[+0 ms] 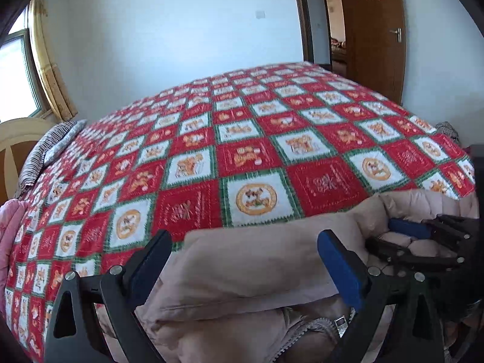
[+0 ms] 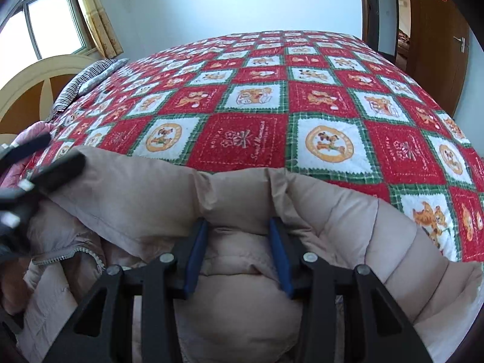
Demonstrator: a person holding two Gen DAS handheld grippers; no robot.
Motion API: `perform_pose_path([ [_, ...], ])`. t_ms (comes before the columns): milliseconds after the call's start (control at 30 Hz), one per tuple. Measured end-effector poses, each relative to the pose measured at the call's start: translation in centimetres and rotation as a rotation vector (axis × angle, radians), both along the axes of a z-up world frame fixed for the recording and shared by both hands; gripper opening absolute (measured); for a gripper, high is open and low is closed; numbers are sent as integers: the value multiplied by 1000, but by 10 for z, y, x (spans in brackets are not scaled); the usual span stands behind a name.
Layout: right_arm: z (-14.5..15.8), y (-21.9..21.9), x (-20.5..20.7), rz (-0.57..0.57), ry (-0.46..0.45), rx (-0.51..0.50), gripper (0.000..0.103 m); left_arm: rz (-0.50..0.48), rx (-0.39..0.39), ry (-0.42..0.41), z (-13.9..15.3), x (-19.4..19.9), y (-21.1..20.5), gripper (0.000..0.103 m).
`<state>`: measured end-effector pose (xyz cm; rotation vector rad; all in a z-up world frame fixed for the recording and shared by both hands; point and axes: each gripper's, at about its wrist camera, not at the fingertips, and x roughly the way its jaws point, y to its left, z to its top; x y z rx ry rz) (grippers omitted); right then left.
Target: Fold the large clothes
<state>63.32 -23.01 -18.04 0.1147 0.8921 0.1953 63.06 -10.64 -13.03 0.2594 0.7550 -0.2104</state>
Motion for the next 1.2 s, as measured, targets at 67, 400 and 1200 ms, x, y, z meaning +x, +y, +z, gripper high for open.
perform_pose_path([
  [67,0,2,0,1,-3,-3,45,27,-1,67,-19,7,4,92],
  [400,-1,6,0,1,1,-22,45,46,-34,128,-48,14,8,93],
  [1200,-7,23,2,-9,14,-156,45,69,-52,173,-62,27,11,102],
])
